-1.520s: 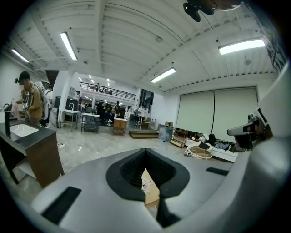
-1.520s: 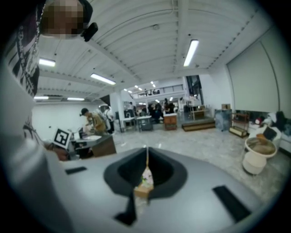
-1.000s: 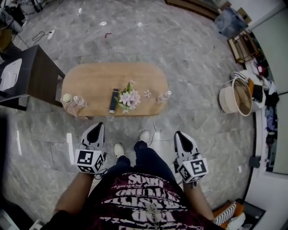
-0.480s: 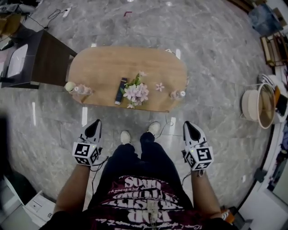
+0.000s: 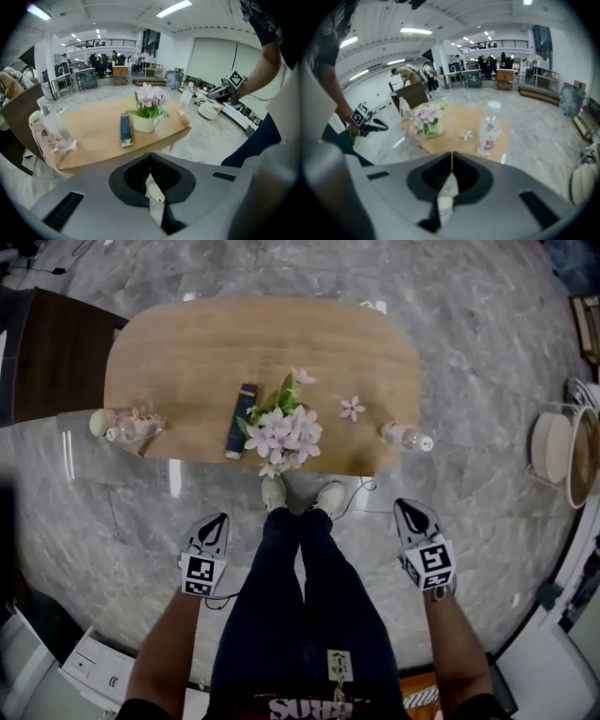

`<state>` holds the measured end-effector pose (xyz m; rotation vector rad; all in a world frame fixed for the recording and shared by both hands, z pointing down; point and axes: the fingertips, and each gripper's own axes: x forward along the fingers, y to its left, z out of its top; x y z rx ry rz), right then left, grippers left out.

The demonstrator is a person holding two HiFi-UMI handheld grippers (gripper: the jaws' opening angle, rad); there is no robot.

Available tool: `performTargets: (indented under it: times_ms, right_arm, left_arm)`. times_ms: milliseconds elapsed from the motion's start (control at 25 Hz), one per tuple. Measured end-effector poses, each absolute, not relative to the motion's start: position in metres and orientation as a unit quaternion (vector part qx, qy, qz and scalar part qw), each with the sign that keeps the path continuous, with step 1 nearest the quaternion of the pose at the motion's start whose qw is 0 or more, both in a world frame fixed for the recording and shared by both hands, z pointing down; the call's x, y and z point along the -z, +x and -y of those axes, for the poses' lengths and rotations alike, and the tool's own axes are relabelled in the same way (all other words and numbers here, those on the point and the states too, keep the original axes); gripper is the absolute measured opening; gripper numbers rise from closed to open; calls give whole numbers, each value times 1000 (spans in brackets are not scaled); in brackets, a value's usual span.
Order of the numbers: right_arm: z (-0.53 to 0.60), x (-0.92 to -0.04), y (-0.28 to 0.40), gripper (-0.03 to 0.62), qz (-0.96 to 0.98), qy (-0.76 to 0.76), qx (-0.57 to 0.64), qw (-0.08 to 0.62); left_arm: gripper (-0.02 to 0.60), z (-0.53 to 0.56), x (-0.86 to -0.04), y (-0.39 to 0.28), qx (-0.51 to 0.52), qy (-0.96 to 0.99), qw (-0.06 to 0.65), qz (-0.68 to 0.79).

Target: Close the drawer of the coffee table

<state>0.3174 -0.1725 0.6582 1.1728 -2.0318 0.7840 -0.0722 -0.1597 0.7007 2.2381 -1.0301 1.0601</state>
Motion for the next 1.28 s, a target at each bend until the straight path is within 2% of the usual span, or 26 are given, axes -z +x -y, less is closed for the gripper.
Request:
performTargets:
  times_ms: [160,240,320,360,400,520,600,800,1000,1160,1200,1280]
  right_arm:
    - [167,-740,314,35,762,461,-294,346]
    - [160,-770,309,37,766,449,-281,364]
    - [150,-799,303,51,768,428,-280,385]
    - [147,-813,299,142,769,417,-286,392]
    - [146,-827,298,206,769,407,-290,398]
    - [146,-865,303,229,768,385,-268,436]
    - [146,-891,309,239,765,364,-242,472]
    - [154,-925,321,249,767,318,-157,535]
    - [175,-930,302,247,796,297,-143,508]
    - [177,-941,288,247,805,279,-141,504]
    - [178,-942,288,241,804,283,-144,502]
    - [182,-943,291,167,803,290,-144,501]
  left_arm:
    - [32,153,-797,-91,-447,801,202,345]
    - [122,149,-834,-98,-464,795,206,331]
    - [169,154,-863,-102,-477,794,199,320]
    - [178,160,-876,-104,-482,794,190,318]
    - [196,170,-889,-106,-486,792,182,320]
    - [250,215,-910,-105,-478,787,170,351]
    - [258,245,-910,-96,-458,788,177,372]
    - [261,249,-927,-78,-460,788,200,357]
    - [259,237,-937,-51,-463,820,151,301]
    - [261,244,-947,-38,-458,817,164,309]
    - [262,246,-948,-36,-459,812,172,316]
    - [262,247,-951,-34,-466,798,186,335]
